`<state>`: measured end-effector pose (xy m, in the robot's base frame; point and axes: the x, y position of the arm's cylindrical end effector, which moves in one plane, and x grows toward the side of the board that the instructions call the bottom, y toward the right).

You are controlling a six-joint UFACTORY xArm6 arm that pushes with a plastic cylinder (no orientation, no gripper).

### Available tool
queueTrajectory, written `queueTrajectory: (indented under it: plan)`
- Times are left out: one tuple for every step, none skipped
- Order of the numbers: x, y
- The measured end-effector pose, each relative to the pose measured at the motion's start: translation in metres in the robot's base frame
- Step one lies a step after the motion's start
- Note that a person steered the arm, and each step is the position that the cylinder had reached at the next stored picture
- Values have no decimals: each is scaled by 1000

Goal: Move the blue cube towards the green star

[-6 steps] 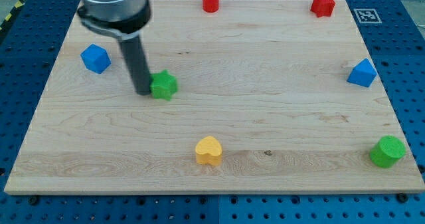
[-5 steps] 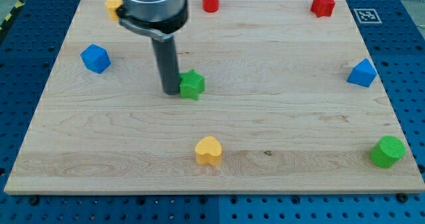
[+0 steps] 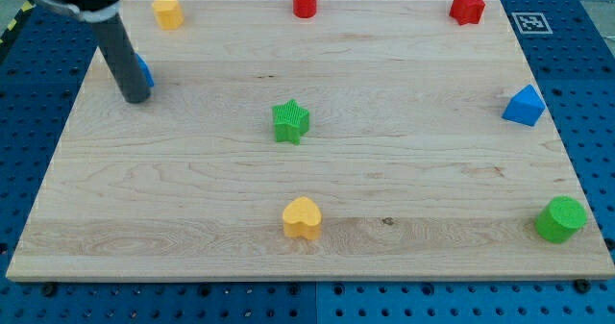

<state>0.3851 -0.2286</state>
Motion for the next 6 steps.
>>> queueTrajectory:
  plan:
    - [-8,-18]
    - [-6,-67]
    - [-20,-75]
    - [-44,-70]
    - [-47,-63]
    - [-47,-46]
